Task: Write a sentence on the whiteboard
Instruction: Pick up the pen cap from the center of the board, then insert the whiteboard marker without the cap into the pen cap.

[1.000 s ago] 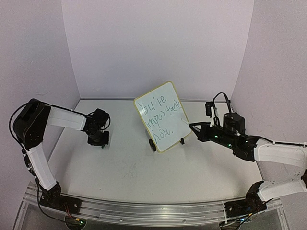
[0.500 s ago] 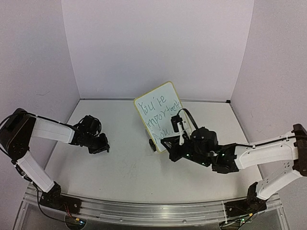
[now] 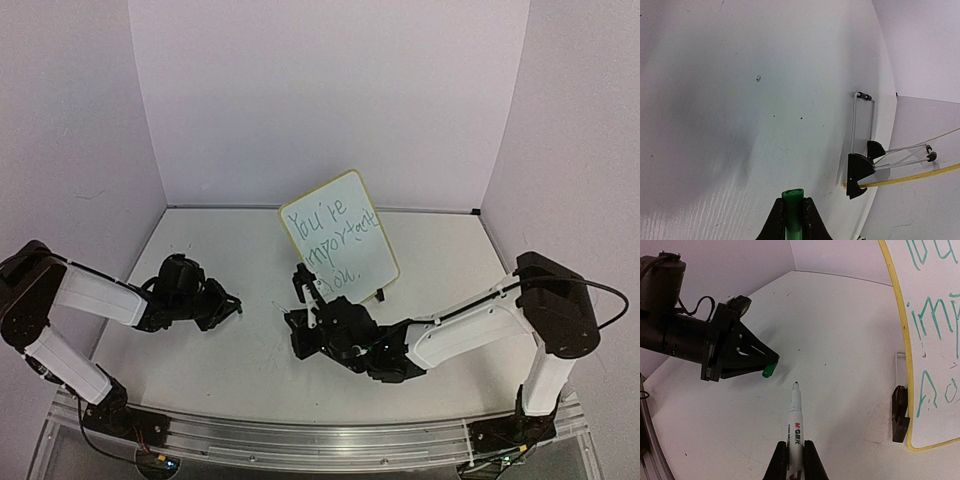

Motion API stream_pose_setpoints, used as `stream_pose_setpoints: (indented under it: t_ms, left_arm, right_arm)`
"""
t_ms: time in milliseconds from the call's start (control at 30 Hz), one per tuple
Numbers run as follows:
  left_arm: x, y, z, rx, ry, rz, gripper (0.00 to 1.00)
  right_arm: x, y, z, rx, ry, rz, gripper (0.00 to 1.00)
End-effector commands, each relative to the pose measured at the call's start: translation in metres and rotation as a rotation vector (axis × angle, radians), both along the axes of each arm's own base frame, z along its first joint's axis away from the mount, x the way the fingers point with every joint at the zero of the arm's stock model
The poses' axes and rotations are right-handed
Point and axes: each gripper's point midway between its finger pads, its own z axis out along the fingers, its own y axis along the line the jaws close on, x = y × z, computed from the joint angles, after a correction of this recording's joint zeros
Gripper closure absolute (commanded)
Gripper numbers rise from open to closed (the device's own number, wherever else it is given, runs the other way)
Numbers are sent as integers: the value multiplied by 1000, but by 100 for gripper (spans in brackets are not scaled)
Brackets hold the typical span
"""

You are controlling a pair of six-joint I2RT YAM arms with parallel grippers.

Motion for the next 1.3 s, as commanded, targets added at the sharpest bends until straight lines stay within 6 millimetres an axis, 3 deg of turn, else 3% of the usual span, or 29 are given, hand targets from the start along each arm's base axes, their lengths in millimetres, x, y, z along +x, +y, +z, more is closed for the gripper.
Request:
stream_pose_setpoints:
  t_ms: [0,233,567,1267]
  left_arm:
    - [9,-6,34,-150,-71,87,100]
    - [8,-8,50,-196,-95,113,100]
    - [4,-15,59,-221,-102,102,100]
    - [-1,-23,59,-228,-93,79,100]
  right_arm:
    - [0,21,17,86,-10,-15,100]
    - [-3,44,-5,64,13,25,100]
    - [2,58,-9,44,-8,27,100]
    - [10,62,-12,11,-37,-3,100]
